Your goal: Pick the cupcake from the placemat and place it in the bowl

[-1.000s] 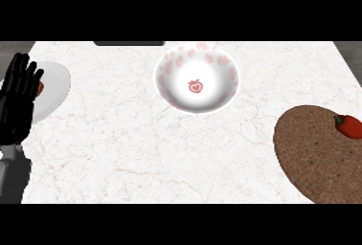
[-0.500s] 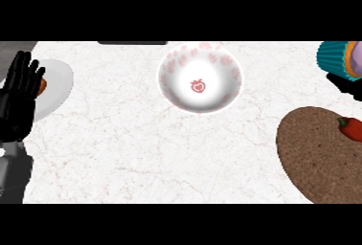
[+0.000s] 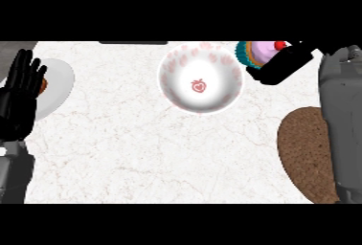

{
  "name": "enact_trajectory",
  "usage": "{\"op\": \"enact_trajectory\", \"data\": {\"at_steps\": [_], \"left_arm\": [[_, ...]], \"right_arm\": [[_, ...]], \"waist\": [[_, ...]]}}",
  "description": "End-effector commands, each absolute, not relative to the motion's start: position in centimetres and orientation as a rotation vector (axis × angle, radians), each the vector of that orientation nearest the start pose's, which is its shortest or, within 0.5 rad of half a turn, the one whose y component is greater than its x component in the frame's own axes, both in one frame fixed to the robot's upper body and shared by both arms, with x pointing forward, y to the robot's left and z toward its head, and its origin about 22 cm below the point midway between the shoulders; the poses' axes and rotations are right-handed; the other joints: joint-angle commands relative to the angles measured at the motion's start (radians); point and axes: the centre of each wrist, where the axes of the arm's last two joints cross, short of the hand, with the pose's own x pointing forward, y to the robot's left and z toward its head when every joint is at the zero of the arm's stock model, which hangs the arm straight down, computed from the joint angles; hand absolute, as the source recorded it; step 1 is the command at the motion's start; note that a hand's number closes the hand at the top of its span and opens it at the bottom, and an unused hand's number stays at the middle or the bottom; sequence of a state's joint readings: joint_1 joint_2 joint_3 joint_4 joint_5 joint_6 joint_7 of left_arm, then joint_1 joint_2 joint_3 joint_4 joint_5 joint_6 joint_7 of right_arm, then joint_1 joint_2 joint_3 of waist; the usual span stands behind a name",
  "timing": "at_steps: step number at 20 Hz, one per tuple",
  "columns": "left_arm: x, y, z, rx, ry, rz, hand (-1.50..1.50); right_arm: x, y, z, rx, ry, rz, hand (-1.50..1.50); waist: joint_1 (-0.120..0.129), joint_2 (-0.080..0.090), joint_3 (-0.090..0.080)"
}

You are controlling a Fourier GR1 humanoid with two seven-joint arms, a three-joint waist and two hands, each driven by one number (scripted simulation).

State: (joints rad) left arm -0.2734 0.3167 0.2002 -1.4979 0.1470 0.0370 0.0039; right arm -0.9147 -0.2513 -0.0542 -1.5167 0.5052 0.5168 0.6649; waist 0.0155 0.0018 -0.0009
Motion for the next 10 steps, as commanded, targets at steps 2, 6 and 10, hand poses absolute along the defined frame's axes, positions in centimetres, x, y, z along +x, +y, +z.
{"op": "enact_trajectory", "data": {"at_steps": [2,6,10], "left_arm": [[29.6,33.6,7.5,0.221,-1.790,0.019,0.00],[29.7,33.1,9.3,0.231,-1.794,0.012,0.00],[31.3,30.9,10.0,0.197,-1.804,0.011,0.00]], "right_arm": [[37.2,-14.0,22.9,-0.640,-1.457,0.940,1.50],[38.4,-12.2,20.2,-0.691,-1.399,0.933,1.50],[41.2,-11.8,16.0,-0.772,-1.312,0.985,1.50]], "waist": [[-0.003,0.001,0.000],[-0.004,-0.001,0.001],[0.005,0.006,0.001]]}}
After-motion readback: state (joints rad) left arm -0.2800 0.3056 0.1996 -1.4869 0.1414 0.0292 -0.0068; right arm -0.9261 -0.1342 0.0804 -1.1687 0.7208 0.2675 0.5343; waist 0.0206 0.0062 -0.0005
